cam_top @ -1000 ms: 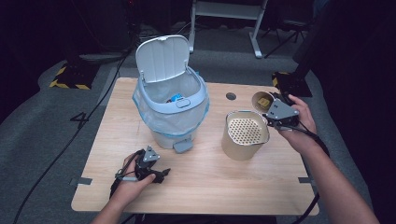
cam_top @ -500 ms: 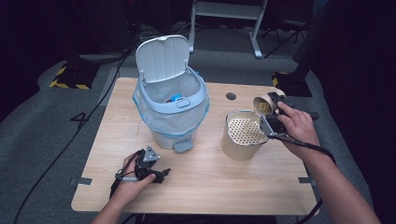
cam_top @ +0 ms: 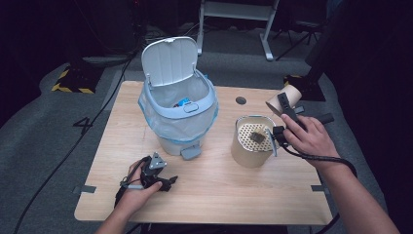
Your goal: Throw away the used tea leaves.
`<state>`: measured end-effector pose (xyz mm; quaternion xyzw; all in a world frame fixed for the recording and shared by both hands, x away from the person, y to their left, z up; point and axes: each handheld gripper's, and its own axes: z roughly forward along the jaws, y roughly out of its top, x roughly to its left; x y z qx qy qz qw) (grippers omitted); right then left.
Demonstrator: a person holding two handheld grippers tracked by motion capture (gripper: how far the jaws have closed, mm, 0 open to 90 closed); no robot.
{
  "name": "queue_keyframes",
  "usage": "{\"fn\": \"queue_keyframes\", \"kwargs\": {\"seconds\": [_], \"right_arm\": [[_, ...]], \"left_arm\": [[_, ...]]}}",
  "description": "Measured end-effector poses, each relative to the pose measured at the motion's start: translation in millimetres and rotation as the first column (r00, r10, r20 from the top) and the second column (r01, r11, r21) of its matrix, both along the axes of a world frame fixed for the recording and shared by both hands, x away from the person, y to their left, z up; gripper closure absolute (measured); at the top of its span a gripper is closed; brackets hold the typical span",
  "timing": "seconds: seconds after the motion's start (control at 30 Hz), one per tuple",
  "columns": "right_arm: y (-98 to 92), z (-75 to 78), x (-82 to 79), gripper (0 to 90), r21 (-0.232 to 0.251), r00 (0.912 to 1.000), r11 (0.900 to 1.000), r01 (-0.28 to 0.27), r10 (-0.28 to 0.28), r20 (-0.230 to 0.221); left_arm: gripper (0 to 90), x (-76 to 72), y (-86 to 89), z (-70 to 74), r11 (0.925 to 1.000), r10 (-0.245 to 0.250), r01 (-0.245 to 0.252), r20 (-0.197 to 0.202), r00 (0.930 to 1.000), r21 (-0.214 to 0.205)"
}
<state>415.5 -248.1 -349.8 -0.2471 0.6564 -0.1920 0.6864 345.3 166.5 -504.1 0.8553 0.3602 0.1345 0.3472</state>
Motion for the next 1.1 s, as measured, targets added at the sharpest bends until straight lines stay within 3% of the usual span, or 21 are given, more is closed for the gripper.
{"fn": "queue_keyframes", "kwargs": {"seconds": [0.3,0.97,1.1], "right_arm": [[2.4,-1.1,-3.9,32.8,-0.061,0.9985,0.9981,-0.008,0.011,0.054],[3.6,-3.0,-4.5,32.6,-0.069,0.9970,0.9976,-0.009,0.015,0.076],[4.0,-6.3,-3.9,32.6,-0.081,0.9981,0.9967,-0.013,0.017,0.060]], "left_arm": [[16.0,0.0,0.0,0.0,1.0000,-0.001,0.001,0.000,1.0000,-0.001],[16.0,0.0,0.0,0.0,1.0000,-0.001,0.001,0.000,1.0000,-0.001],[16.0,0.0,0.0,0.0,1.0000,-0.001,0.001,0.000,1.0000,-0.001]]}}
